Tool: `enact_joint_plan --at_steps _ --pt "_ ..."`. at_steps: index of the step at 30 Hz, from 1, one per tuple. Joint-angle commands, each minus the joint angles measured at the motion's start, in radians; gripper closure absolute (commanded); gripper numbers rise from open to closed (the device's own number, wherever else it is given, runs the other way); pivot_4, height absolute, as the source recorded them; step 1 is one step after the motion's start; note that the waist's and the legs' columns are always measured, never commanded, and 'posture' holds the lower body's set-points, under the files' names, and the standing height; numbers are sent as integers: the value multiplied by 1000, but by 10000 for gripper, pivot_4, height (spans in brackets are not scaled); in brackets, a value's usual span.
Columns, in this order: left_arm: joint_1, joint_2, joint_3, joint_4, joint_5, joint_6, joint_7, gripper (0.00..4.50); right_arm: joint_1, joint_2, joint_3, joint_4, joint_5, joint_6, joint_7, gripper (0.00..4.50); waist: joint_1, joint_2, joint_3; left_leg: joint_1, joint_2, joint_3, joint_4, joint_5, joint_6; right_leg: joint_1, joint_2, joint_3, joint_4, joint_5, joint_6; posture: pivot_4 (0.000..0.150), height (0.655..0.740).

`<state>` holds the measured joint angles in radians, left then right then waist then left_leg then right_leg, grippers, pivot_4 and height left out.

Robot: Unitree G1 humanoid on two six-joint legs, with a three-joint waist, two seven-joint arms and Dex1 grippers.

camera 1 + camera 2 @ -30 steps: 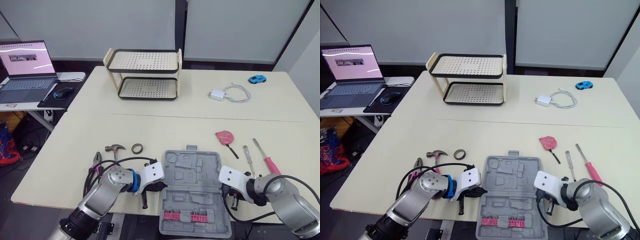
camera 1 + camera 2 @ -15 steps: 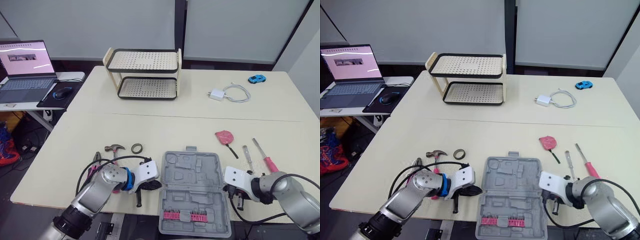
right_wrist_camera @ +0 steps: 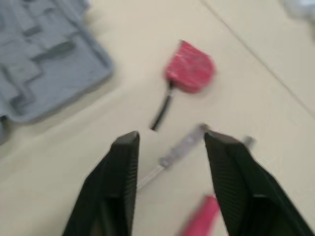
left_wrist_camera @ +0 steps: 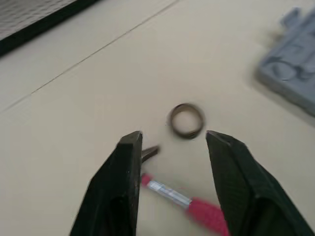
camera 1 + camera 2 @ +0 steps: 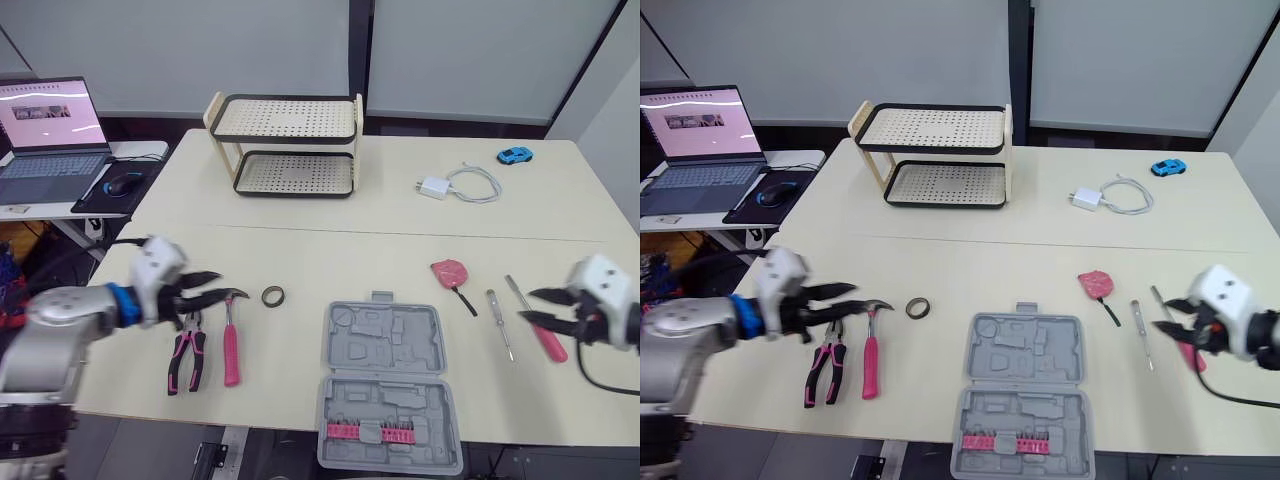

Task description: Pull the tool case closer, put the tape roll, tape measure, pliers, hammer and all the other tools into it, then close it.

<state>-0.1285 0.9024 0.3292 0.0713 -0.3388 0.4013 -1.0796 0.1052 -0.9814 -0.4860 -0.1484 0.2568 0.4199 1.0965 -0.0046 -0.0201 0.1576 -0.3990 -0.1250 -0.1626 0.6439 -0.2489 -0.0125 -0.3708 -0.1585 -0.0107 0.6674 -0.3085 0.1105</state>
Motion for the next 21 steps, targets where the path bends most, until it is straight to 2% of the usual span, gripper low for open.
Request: enact_joint_plan --at_steps 1,4,5,9,13,16,21 --pt "0 47 165 250 -26 -97 8 14183 -23 33 -138 214 27 -161 -35 11085 -1 0 0 0 0 0 -1 0 0 1 0 0 -2 0 -1 1500 7400" --pt "-26 79 183 479 12 -181 42 4936 -60 48 -170 406 17 -265 -93 685 -5 0 0 0 -1 0 -1 -1 1 0 0 0 -4 1 -1 1500 7400" --pt "-38 85 180 538 25 -201 60 1376 -70 50 -174 460 15 -290 -111 0 -7 1 0 1 0 0 -1 -1 1 -1 0 0 -4 1 -1 1500 7400" --pt "-86 89 152 719 74 -289 128 355 -100 49 -165 655 -8 -385 -185 0 -9 1 0 2 0 0 -1 -1 2 -2 0 0 -3 1 -1 1500 7400" --pt "-105 70 136 779 90 -347 160 355 -152 45 -150 772 -8 -444 -264 0 -17 1 0 2 -1 0 -1 -1 1 -2 0 0 -3 1 -1 1500 7400" --pt "-108 54 161 758 54 -369 154 355 -179 59 -119 701 13 -435 -279 0 -27 2 0 2 0 0 -1 -1 1 -2 0 1 -2 1 -1 1500 7400" --pt "-77 52 168 696 32 -386 152 355 -202 140 -15 400 56 -350 -299 0 -49 3 -1 1 2 0 -1 -1 0 -1 1 1 1 1 -1 1500 7400"
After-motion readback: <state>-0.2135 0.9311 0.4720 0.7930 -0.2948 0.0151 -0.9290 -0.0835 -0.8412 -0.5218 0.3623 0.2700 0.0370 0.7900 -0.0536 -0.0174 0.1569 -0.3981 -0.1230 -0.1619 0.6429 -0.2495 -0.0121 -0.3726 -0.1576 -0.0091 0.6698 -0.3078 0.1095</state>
